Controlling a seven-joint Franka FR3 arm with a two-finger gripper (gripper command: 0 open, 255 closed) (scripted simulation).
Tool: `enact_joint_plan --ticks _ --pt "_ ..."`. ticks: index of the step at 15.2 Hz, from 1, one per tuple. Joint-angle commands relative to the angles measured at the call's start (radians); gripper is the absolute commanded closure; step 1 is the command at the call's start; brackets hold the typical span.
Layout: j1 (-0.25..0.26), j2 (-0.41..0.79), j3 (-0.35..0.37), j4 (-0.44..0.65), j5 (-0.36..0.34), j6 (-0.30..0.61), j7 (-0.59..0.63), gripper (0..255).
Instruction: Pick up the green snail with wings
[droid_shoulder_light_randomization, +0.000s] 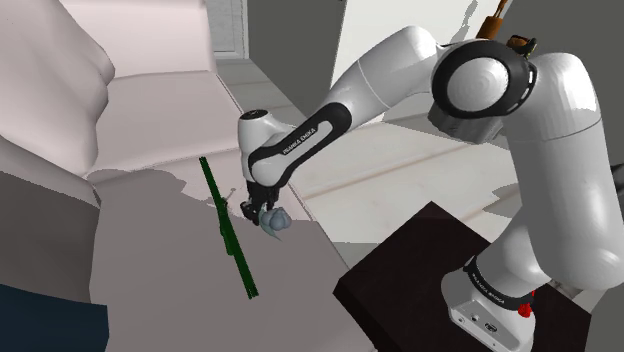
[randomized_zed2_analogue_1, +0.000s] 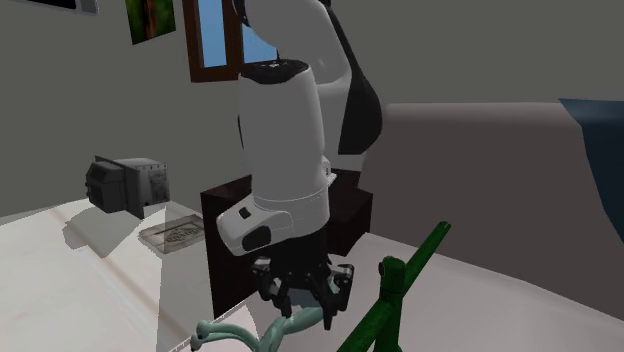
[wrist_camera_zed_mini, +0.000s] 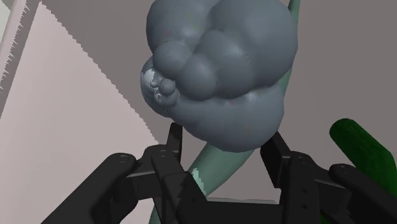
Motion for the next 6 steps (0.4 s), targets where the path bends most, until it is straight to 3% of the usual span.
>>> enact_joint_plan --ticks 1,6 --pt "-0.004 -0.024 0.004 -0.009 0.004 -0.014 -0.001 255" --pt "-0.009 -0.057 0.01 -0.017 0.01 -0.04 -0.003 255"
